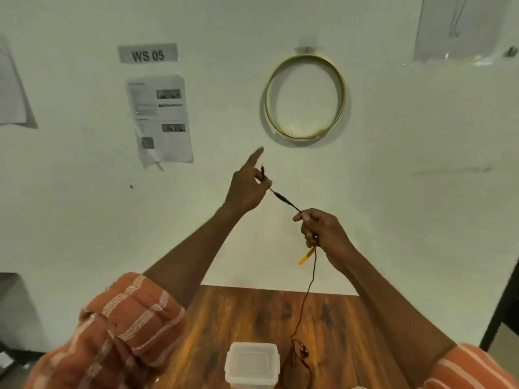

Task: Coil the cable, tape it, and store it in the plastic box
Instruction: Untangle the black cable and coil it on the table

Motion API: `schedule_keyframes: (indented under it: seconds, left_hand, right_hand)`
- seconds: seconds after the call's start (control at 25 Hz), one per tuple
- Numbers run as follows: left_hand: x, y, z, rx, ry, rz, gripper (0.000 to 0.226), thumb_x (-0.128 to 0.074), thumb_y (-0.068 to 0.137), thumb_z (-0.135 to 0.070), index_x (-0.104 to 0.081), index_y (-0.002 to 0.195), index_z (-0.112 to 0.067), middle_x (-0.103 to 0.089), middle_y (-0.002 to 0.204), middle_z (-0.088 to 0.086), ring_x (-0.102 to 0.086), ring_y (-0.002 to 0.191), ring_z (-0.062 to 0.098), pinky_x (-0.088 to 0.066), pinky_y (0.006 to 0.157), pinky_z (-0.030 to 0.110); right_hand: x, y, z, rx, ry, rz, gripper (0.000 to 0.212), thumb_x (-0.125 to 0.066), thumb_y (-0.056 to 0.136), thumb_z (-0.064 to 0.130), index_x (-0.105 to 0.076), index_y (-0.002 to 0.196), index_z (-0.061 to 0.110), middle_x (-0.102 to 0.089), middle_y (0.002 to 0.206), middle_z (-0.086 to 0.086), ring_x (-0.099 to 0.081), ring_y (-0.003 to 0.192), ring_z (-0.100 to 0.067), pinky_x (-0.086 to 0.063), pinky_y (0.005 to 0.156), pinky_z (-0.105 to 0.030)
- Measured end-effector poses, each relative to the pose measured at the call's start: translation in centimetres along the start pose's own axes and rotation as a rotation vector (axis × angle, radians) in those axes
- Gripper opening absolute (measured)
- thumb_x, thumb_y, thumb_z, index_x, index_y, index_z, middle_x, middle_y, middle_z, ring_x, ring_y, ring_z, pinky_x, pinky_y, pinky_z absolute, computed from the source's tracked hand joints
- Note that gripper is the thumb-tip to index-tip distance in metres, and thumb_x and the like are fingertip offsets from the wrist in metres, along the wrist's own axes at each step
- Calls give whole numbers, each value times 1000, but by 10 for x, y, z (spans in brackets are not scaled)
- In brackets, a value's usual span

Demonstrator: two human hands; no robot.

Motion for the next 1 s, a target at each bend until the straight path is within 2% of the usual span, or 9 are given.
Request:
schedule_keyframes:
  seconds: [0.08,0.16,0.28,0.36,0.52,0.64,0.76,0.88,1.0]
  left_hand:
    - [6,-10,11,19,225,38,26,-67,89,-34,-70,115,-34,-55,122,0,-51,125,21,-40,103,31]
    - [-11,-30,7,-3,89,165,32,-56,93,-48,-73,110,-28,-50,139,-5,-41,135,13,-30,114,36]
    - [-47,-72,-20,62,-363,487,35,-54,99,-34,-66,108,-2,-70,91,9,-68,87,27,-54,93,42]
    - [-54,-92,-21,222,-594,492,32,-50,102,-31,-65,94,-3,-54,59,2,-56,53,20,-58,73,38]
    - [-58,-115,-36,403,-1217,601,26,-45,101,-28,-62,88,-12,-37,53,-6,-39,44,8,-50,52,22]
    - [-43,-98,-62,293,-1562,582,33,-37,102,-21,-58,122,-4,-38,55,-6,-27,40,5,-32,40,15]
    - [-14,-60,-61,206,-1526,246,34,-35,104,-18,-46,136,-11,-46,60,-7,-36,42,4,-32,40,15]
    - [8,-35,-36,201,-1160,-26,42,-40,105,-16,-33,146,-24,-60,64,-3,-56,53,12,-49,54,21]
    - [-3,-36,-21,90,-579,115,57,-39,104,-4,-18,154,-21,-68,68,12,-69,59,22,-60,69,35]
  right_hand:
    - [3,3,23,37,-142,-3,26,-48,100,17,-70,87,12,-41,55,7,-34,48,-7,-30,52,-27]
    - [-3,8,42,69,-223,87,26,-49,100,18,-69,85,12,-40,58,5,-33,49,-7,-28,51,-25]
    - [-13,13,61,117,-265,180,25,-51,99,20,-67,82,11,-48,61,1,-38,50,-6,-33,52,-24]
    - [-5,17,65,139,-307,167,26,-53,98,20,-69,82,9,-51,58,9,-40,50,-5,-37,54,-24]
    - [13,14,48,124,-150,94,26,-61,94,29,-69,80,9,-48,58,6,-40,53,-10,-40,61,-30]
    - [-2,-3,15,19,98,115,32,-56,93,43,-67,82,14,-57,68,-2,-52,59,-15,-47,69,-34]
    - [-30,-35,-15,-71,268,211,27,-50,100,28,-69,106,10,-63,79,-9,-53,56,-16,-49,61,-30]
    - [-39,-55,-17,-64,273,234,26,-51,99,20,-67,119,11,-66,82,-10,-40,40,-12,-34,44,-22]
    - [-23,-52,4,-33,181,173,23,-57,96,19,-70,113,8,-52,65,-3,-29,42,-8,-17,42,-21]
Point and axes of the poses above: each hand's wrist, its own y-axis towards the middle knuckle, its own x-axis out of the back of the hand, z = x × y, the point moved 7 cm from there along y, towards the middle knuckle
